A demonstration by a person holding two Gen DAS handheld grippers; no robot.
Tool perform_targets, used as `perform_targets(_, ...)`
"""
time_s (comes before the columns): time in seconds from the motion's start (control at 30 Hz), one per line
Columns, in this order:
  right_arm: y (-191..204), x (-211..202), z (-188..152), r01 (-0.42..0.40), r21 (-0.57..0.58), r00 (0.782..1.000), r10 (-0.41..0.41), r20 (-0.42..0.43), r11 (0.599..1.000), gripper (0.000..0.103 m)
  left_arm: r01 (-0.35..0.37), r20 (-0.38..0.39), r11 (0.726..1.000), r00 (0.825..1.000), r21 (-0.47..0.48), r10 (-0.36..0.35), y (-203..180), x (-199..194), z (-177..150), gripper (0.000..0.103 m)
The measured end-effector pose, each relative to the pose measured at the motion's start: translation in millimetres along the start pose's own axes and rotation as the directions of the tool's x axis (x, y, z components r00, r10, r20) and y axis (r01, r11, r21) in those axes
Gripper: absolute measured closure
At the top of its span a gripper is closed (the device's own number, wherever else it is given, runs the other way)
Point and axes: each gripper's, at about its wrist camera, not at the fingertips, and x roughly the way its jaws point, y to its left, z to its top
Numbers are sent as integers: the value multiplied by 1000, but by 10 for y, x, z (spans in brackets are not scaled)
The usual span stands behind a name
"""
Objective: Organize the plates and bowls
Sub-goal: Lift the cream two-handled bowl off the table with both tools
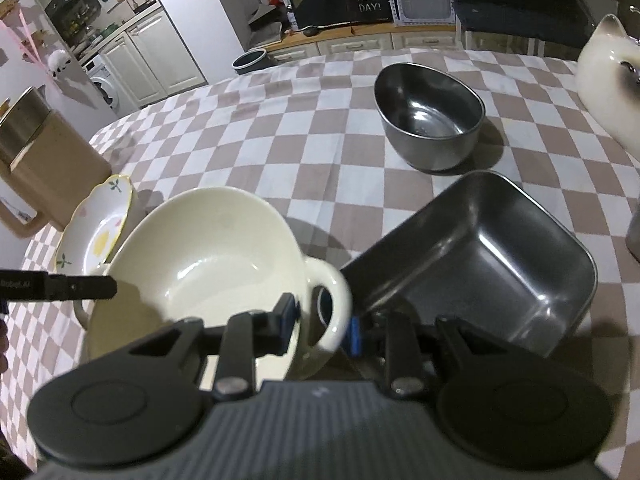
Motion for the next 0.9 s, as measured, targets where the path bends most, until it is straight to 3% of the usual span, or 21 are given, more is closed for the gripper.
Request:
perform_targets(0.53, -67, 32, 11, -26, 38, 1000, 27, -12, 999, 71, -18, -15, 1000, 1000, 16, 19, -36, 29, -26, 77)
perform_targets(0.67, -8, 23, -1, -11, 5, 1000, 11, -1, 1000, 72, -19, -5, 999, 1000, 36, 19, -53, 20, -53, 77)
perform_targets(0.9, -44, -14, -2, -27, 46, 1000, 27, -3, 999, 73, -10, 15, 999, 1000, 33, 10, -97, -54, -61, 79)
